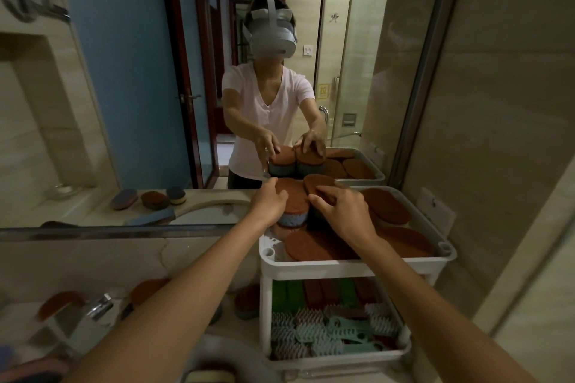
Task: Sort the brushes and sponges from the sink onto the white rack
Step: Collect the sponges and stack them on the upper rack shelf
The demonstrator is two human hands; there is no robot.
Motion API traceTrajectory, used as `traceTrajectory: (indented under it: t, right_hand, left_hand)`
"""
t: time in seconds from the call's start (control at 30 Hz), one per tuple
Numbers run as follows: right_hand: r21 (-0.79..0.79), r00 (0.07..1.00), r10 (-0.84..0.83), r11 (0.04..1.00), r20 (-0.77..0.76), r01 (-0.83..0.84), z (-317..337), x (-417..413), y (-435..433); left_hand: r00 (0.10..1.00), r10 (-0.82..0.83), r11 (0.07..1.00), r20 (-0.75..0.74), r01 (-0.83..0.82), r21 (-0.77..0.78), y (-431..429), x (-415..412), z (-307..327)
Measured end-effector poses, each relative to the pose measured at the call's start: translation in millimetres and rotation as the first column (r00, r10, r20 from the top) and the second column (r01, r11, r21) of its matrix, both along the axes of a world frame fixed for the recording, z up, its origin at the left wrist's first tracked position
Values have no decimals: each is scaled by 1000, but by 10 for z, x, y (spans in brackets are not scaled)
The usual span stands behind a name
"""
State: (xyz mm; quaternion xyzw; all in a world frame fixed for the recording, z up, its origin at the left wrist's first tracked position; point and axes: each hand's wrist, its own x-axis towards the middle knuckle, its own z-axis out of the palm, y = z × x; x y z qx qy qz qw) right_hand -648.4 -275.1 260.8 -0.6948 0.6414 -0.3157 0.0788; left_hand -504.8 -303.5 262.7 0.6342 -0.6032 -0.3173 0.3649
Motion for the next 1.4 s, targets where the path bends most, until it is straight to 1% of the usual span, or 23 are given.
traceTrajectory:
  t: [0.27,0.37,0.53,0.63,0.7,0.8,0.9,0.93,1.0,1.07,1.13,1.23,1.3,1.4]
  right_hand:
    - [58,983,-7,998,-184,18,-36,41,-43]
    - [84,968,17,996,-251,5,2,94,-67]
    - [145,956,73,989,-285,-33,79,82,-108]
    - [143,935,75,989,-348,-26,91,58,-77]
    - [134,934,62,991,-353,-15,82,51,-49]
    - [105,941,38,995,-337,-2,76,47,0]
    - [75,948,40,997,-315,-17,61,47,21]
    - [40,949,42,999,-311,-31,51,49,15]
    - [-77,955,45,995,-292,-71,59,81,32]
    - [-176,969,67,978,-238,-111,79,171,101]
    - [-253,979,135,952,-152,-171,94,339,240]
    - [-348,964,264,901,-32,-258,43,697,505]
    - [-367,940,338,880,35,-303,-81,996,684]
    - [-352,903,414,867,116,-353,-375,1475,979]
  left_hand:
    - [1000,-17,1000,14,17,-25,4,-35,-57]
    - [999,-14,999,31,15,-36,8,-39,-62]
    - [994,-39,999,97,41,-16,5,-46,-70]
    - [989,-50,999,140,48,19,5,-62,-59]
    - [985,-53,998,163,50,26,15,-62,-41]
    - [977,-37,999,211,35,13,44,-52,13]
    - [977,11,999,215,-2,-44,74,-34,73]
    - [979,28,998,204,-15,-66,91,-22,94]
    - [985,58,994,165,-41,-101,137,23,138]
    - [988,90,989,126,-74,-126,215,98,189]
    - [985,144,980,94,-128,-154,333,223,236]
    - [972,231,958,49,-218,-186,592,527,211]
    - [961,275,943,-12,-273,-188,802,821,81]
    - [926,344,924,-154,-364,-122,1160,1297,-271]
